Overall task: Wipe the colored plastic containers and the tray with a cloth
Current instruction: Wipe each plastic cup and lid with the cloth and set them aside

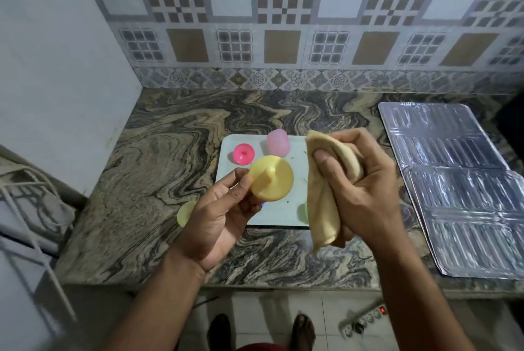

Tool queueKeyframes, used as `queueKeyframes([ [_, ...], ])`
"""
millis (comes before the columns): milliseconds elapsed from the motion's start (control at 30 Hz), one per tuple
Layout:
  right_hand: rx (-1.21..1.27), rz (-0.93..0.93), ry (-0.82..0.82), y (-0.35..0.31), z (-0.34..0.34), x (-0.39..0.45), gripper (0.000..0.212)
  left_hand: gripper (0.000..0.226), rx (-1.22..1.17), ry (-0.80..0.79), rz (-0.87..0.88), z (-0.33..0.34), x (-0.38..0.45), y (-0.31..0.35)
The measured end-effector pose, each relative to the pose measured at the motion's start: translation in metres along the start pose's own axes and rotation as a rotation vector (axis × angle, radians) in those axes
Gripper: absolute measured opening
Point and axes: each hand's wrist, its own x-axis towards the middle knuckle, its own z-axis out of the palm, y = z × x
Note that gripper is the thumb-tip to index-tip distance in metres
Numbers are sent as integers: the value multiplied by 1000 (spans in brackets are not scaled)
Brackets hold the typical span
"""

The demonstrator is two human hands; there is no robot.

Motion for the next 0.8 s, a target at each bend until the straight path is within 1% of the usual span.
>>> queueKeyframes([
  [67,-32,-25,-29,1,9,-7,15,50,36,-20,2,2,1,-1],
  [200,-88,-41,-98,6,14,-7,16,47,104,-73,-25,2,4,4],
  [300,2,0,-110,7,15,-4,14,50,129,-64,-30,3,9,11],
  [400,85,24,-55,7,21,-6,12,65,136,-20,12,12,14,14],
  [467,99,17,38,7,28,-11,10,70,83,-62,40,19,13,12],
  [533,94,11,136,7,35,-14,9,59,71,-128,76,27,9,6],
  [567,84,9,169,7,38,-16,9,51,89,-116,111,30,7,2],
  [600,64,5,185,8,40,-18,10,42,111,-71,150,33,6,-3],
  [667,2,-17,188,9,42,-21,11,31,148,39,205,37,5,-9],
  [700,-27,-36,179,9,41,-22,12,29,163,57,225,37,5,-11],
  [800,-113,-95,136,10,33,-20,9,24,272,30,281,33,4,-8],
])
